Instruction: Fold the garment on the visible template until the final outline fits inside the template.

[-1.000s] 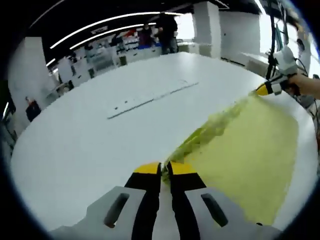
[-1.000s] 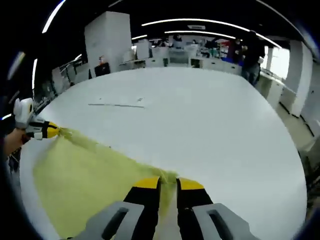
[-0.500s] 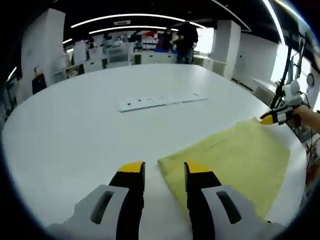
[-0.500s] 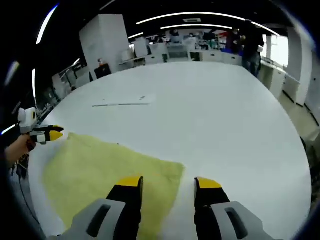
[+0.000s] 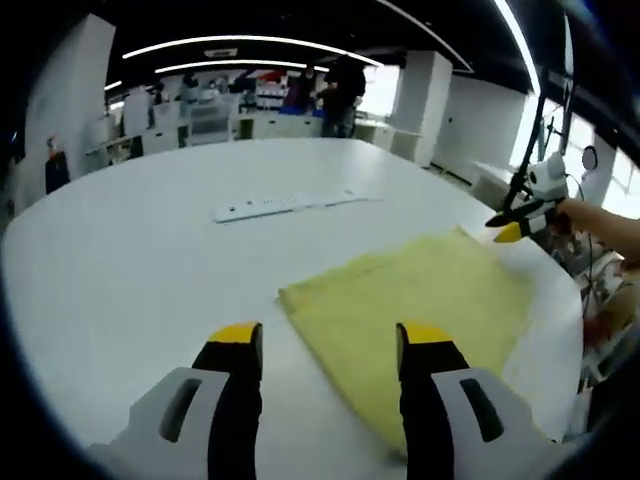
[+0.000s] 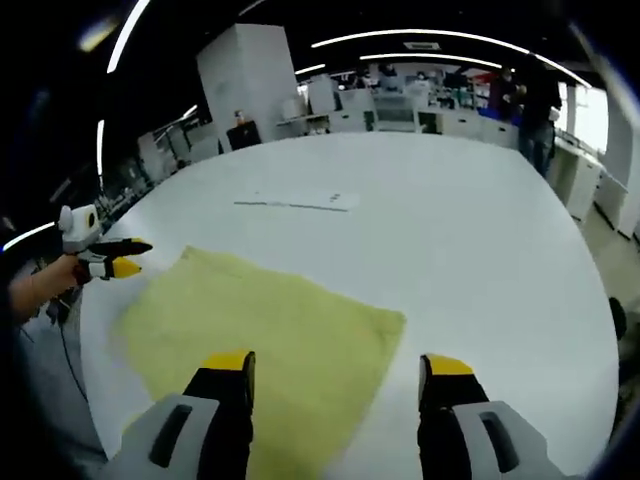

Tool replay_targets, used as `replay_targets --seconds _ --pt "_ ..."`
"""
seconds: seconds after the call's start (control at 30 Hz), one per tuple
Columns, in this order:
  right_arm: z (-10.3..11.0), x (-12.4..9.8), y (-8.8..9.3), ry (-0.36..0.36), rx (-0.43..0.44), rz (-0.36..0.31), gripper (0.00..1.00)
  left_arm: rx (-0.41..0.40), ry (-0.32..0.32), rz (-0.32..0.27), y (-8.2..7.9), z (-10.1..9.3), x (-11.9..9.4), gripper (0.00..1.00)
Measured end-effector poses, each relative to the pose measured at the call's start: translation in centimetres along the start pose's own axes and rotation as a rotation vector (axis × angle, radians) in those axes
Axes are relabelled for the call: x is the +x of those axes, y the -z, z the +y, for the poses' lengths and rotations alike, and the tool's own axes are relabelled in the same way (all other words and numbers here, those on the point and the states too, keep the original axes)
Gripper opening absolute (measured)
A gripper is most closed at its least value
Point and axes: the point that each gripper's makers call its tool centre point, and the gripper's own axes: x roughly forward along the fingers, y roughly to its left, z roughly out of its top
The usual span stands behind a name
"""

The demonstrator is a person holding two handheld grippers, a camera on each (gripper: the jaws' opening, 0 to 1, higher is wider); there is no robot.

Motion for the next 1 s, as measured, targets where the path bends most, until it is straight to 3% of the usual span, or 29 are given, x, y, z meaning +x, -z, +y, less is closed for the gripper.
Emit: replay_targets --seconds 0.3,0.87,1.0 --pt "2.0 -2.3 2.5 -0.042 -0.057 0.019 0.67 0.039 0.097 0.003 1.8 -3.1 -2.1 0.49" --pt "3.4 -5.1 7.4 -0.094 -0.043 0.056 0.61 0.013 0.107 0.048 6.2 -4.9 -4.5 0.49" --pt "3.9 -5.4 8.4 -0.100 -0.037 0.044 0.57 -0.026 0.109 0.054 7.3 -5.4 -4.7 0.43"
